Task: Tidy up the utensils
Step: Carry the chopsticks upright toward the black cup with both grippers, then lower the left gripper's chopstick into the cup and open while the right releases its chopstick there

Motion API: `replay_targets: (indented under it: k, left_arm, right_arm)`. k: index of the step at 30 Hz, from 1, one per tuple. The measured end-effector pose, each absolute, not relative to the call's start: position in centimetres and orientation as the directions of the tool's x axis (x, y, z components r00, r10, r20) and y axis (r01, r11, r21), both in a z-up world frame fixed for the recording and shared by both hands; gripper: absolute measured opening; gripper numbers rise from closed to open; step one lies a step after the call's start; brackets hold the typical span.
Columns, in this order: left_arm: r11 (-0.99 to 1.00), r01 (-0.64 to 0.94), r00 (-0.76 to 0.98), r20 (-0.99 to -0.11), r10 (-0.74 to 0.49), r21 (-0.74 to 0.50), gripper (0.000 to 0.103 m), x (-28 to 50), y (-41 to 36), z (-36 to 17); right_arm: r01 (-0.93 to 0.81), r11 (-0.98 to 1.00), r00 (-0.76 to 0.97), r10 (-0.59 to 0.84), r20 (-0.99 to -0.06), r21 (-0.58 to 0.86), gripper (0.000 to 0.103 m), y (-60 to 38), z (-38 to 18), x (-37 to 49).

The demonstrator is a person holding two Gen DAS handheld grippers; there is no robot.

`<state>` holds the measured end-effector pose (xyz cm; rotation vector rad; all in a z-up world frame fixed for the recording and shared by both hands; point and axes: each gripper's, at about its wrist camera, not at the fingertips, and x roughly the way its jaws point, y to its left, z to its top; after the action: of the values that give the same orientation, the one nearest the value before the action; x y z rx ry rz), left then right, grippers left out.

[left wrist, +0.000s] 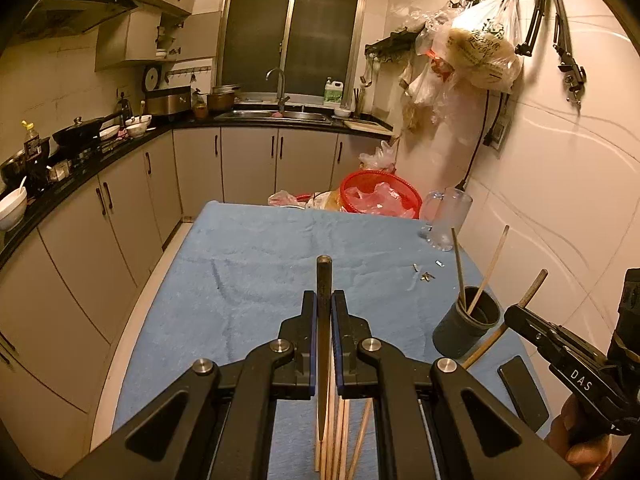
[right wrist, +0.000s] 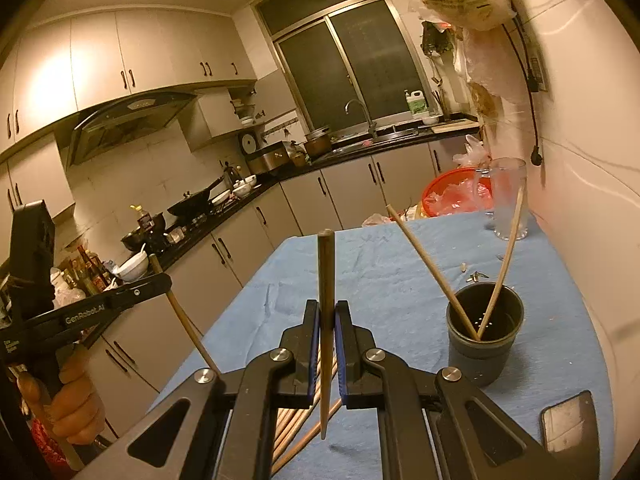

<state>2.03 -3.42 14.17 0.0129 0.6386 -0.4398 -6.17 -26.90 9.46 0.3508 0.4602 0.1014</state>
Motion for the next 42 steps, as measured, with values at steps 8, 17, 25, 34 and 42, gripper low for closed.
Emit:
replay_targets:
  k: [8, 17, 25, 34, 42]
  left_arm:
    - [0.885, 0.442, 0.69, -0.575, -0.44, -0.147, 0.007, 1.9, -4.6, 15.6]
    - [0.833, 0.531, 0.636, -0.575, -0.515, -0.159, 0.007, 1.9, -9.2, 17.6]
    - [0.796, 0.585, 0.614, -0.556, -0.56, -0.155, 0.007, 1.7, -13.4, 19.8]
    - [0.764, 0.629, 0.615, -0.511, -0.601, -0.143, 0.007, 1.5, -17.3, 22.7]
    - [0.742, 0.654, 0.61, -0.478, -0.632, -0.148, 0.007, 2.7, -21.1, 24.7]
  right_arm:
    - [0.013, 0.933, 0.91, 0.138, -0.391, 0.36, 0.008, -28.7, 10.5, -7.2]
    - [0.079, 0.921, 0.934, 0.066, -0.351, 0.382, 0.008, -32.7, 12.6, -8.6]
    - [0.113, 0.909, 0.951, 0.018, -0.308, 0.402, 0.008, -35.9, 14.3, -9.5]
    - [0.12, 0.914, 0.967, -0.019, -0.253, 0.389, 0.008, -38.2, 16.9, -10.0]
    - [0.126, 0.916, 0.974, -0.042, -0.223, 0.38, 0.008, -40.4, 18.8, -8.8]
